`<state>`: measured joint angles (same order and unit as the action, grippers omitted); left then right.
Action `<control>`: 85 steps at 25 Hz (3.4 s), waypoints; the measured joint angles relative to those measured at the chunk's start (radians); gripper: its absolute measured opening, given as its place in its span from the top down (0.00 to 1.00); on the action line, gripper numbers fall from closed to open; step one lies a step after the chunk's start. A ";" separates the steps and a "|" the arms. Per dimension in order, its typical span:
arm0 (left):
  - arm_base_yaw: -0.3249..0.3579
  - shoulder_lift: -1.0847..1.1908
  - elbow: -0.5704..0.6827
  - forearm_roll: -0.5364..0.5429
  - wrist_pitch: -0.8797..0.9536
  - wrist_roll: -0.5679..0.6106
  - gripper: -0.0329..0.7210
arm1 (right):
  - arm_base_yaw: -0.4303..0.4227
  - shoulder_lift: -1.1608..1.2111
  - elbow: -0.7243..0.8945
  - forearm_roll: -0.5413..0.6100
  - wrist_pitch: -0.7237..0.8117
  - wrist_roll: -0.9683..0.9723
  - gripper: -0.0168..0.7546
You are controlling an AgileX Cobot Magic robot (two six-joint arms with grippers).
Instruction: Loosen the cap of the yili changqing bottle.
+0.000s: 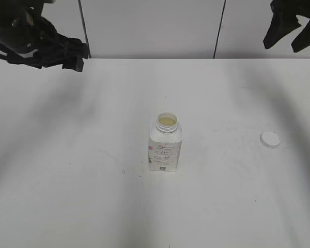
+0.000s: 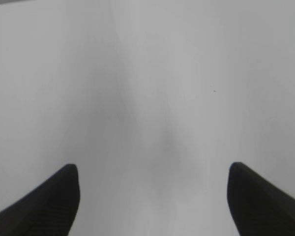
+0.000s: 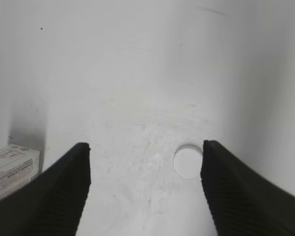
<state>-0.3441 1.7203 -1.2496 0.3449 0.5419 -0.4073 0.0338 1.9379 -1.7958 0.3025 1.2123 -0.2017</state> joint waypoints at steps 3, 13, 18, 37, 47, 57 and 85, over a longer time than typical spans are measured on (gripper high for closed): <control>0.014 0.000 -0.103 -0.148 0.172 0.117 0.21 | 0.000 0.000 0.000 -0.014 0.002 0.031 0.26; 0.093 -0.004 -0.239 -0.201 0.620 0.170 0.24 | 0.000 -0.247 0.245 -0.085 0.002 0.080 0.26; 0.096 -0.005 -0.239 -0.199 0.673 0.188 0.30 | 0.000 -0.426 0.416 -0.085 0.004 0.082 0.26; 0.096 -0.281 0.148 -0.221 0.665 0.195 0.40 | 0.000 -1.008 0.814 -0.191 0.006 0.079 0.26; 0.096 -0.600 0.179 -0.186 0.601 0.195 0.42 | 0.000 -1.434 0.991 -0.194 0.007 0.086 0.26; 0.096 -0.940 0.279 -0.239 0.601 0.195 0.43 | 0.000 -1.731 1.202 -0.194 0.008 0.087 0.26; 0.096 -1.726 0.713 -0.168 0.542 0.196 0.46 | 0.000 -1.946 1.269 -0.233 -0.080 0.031 0.26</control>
<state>-0.2482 -0.0054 -0.5368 0.1774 1.0834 -0.2117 0.0338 -0.0077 -0.5264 0.0696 1.1325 -0.1702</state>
